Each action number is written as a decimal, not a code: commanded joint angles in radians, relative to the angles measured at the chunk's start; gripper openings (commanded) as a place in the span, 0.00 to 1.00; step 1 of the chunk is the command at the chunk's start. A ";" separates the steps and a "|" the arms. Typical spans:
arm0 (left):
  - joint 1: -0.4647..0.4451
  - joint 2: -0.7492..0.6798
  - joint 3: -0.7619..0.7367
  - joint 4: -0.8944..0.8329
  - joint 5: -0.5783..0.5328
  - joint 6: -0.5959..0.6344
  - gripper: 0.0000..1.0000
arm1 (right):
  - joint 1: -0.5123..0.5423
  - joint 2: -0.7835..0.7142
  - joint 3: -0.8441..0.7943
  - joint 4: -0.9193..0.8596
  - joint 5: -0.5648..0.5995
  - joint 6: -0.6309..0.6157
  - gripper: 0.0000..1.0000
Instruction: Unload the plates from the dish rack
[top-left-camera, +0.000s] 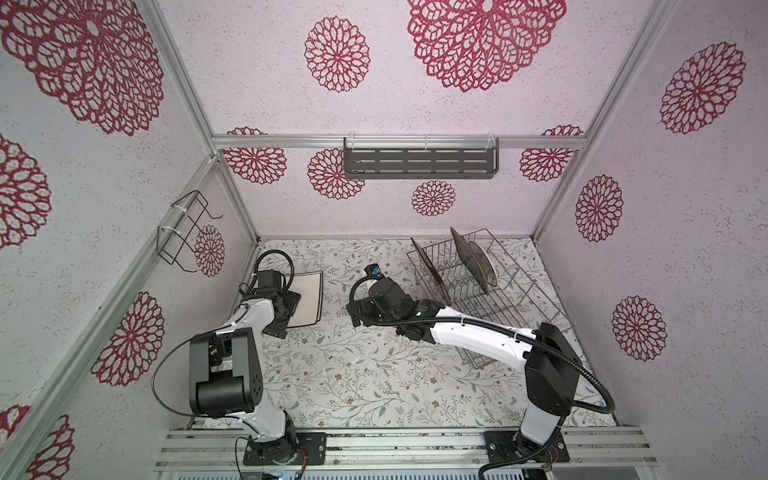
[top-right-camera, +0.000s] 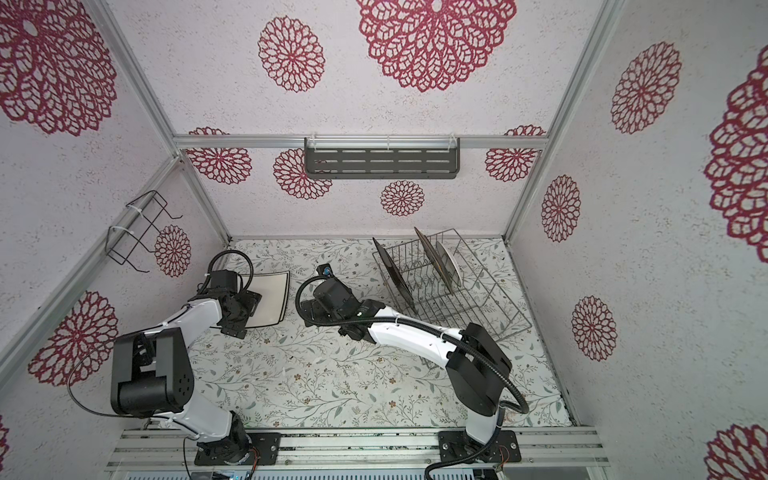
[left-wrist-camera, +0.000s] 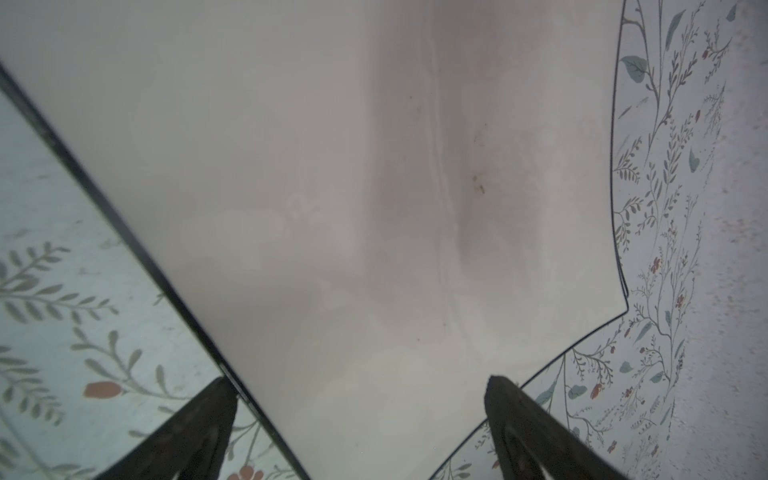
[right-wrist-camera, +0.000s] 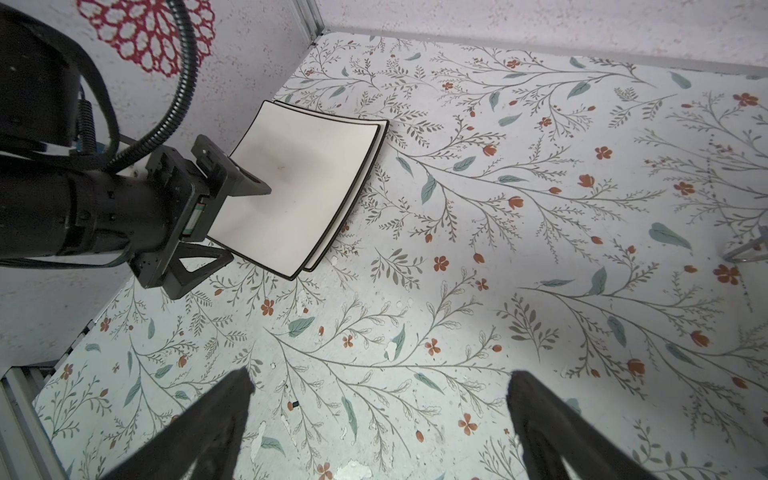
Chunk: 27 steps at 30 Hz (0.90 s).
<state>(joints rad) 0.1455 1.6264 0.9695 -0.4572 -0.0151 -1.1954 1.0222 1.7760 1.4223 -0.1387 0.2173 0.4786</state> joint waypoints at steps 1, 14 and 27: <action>-0.006 0.013 0.035 0.018 0.022 0.033 0.97 | 0.004 -0.043 0.017 0.013 0.024 -0.011 0.99; -0.007 -0.072 -0.015 -0.003 -0.018 0.045 0.97 | 0.004 -0.058 0.011 0.005 0.031 0.000 0.99; 0.076 -0.256 0.000 -0.067 -0.116 0.383 0.97 | 0.004 -0.077 0.006 -0.024 0.042 0.009 0.99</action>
<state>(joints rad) 0.1864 1.3911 0.9306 -0.5030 -0.0963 -0.9661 1.0222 1.7748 1.4223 -0.1558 0.2321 0.4808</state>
